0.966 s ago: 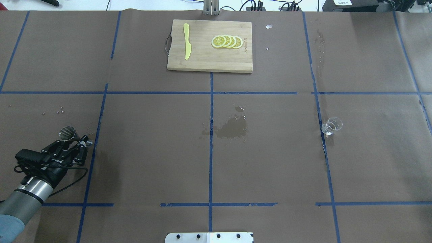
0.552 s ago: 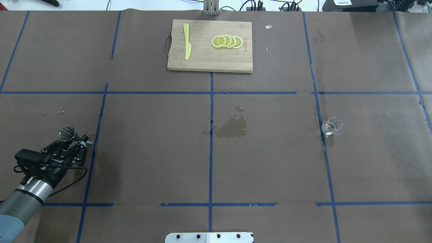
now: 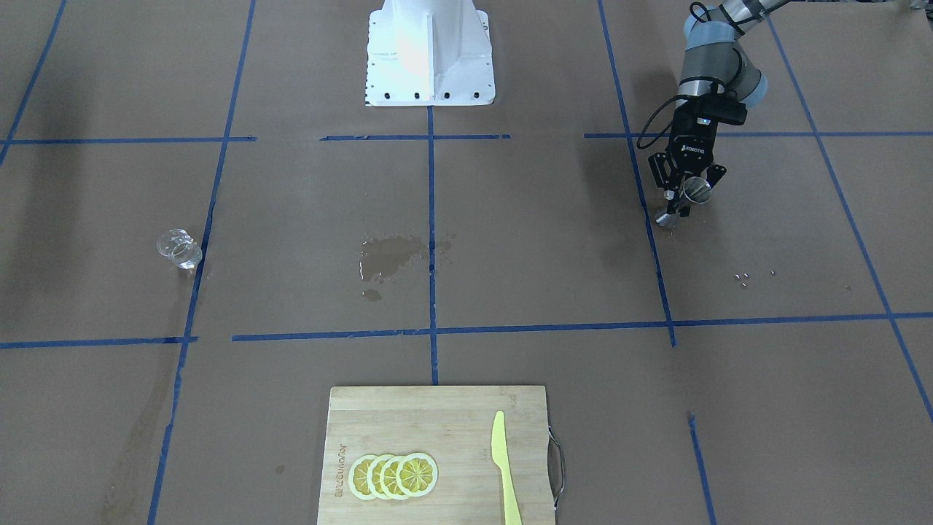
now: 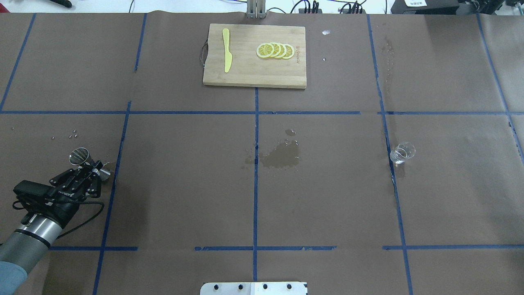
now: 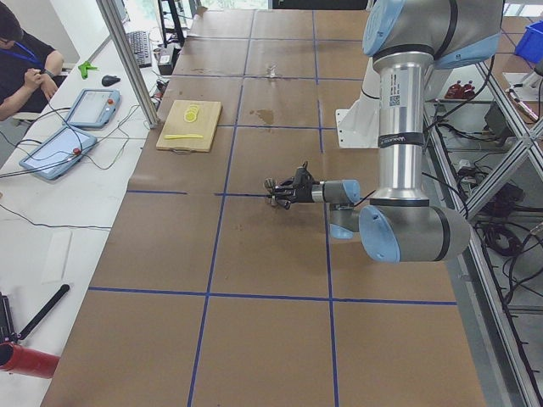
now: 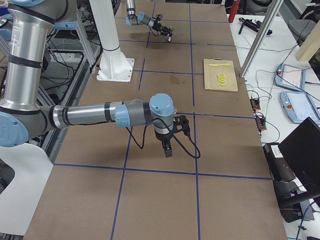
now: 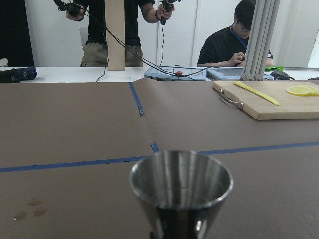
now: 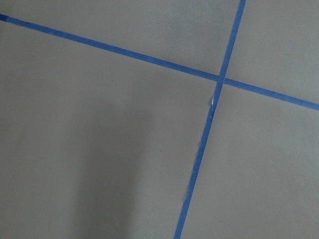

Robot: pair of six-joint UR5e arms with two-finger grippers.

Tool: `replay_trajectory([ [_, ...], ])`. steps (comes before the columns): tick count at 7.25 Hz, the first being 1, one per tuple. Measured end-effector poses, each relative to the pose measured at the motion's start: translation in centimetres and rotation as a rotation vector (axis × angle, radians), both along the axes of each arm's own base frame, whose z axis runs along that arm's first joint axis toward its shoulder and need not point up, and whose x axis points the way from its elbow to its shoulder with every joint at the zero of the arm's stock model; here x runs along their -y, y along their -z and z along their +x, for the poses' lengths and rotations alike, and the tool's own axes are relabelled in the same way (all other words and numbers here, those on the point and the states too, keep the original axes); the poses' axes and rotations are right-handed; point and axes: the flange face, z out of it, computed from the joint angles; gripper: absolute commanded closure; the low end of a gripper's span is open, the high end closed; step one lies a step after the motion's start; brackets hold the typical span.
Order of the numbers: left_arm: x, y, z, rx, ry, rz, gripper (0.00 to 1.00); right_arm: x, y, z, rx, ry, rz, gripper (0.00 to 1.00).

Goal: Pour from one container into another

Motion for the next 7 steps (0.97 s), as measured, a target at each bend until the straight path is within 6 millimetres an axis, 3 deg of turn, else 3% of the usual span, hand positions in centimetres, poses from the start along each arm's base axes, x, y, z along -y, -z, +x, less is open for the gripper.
replay_trajectory([
  [4, -0.1, 2.1, -0.5, -0.04, -0.013, 0.034, 1.0, 0.1, 0.1, 0.0, 0.0, 0.0, 0.001, 0.0],
  [7, -0.9, 3.7, -2.3, 0.032, -0.184, 0.264, 1.0, 0.1, 0.0, 0.0, 0.0, 0.0, 0.0, 0.0],
])
